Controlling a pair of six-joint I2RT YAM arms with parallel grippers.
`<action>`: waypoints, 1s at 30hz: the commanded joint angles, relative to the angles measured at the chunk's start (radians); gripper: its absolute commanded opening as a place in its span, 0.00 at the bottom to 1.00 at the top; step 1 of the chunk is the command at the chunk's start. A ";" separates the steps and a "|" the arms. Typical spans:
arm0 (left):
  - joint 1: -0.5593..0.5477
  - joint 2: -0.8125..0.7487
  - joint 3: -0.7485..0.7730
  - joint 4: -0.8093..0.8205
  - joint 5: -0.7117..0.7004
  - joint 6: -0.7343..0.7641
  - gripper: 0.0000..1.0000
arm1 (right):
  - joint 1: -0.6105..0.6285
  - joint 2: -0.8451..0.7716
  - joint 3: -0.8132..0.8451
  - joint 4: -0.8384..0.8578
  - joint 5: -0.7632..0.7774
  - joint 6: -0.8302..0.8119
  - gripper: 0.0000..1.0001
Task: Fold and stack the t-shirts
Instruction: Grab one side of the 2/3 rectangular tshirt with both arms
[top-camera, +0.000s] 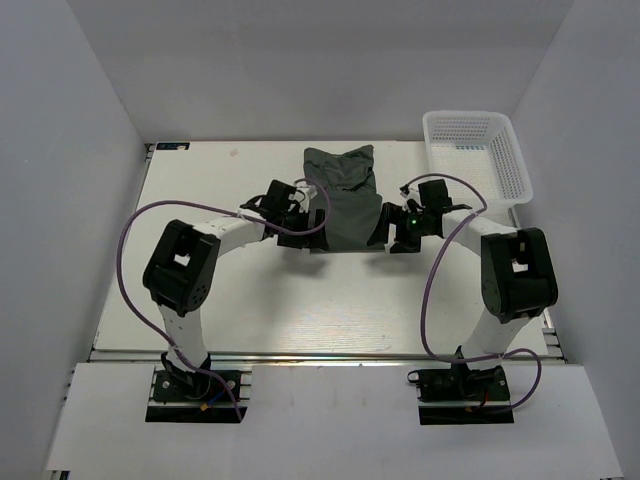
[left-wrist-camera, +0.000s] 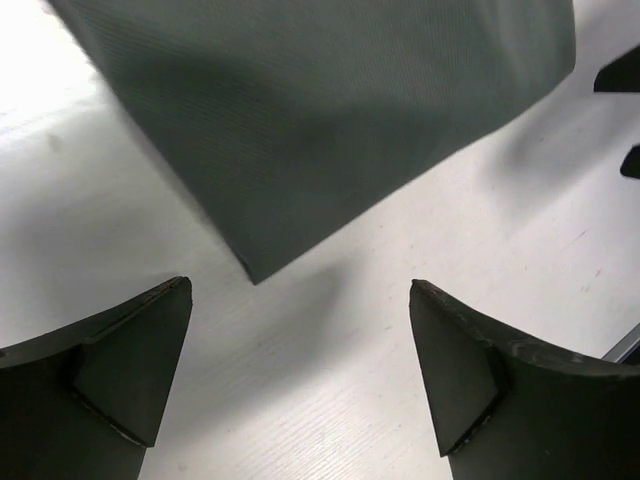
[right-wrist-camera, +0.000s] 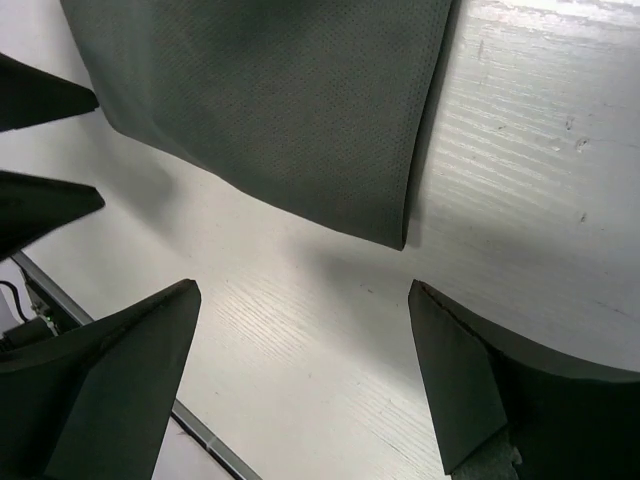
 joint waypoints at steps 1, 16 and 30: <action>-0.024 -0.033 -0.018 0.025 -0.021 0.020 0.98 | -0.005 0.017 -0.007 0.071 0.001 0.025 0.90; -0.042 0.053 -0.027 0.088 -0.121 -0.022 0.56 | -0.011 0.142 0.007 0.157 0.034 0.088 0.78; -0.084 0.061 -0.013 0.052 -0.182 -0.040 0.00 | -0.011 0.107 -0.034 0.200 0.053 0.117 0.00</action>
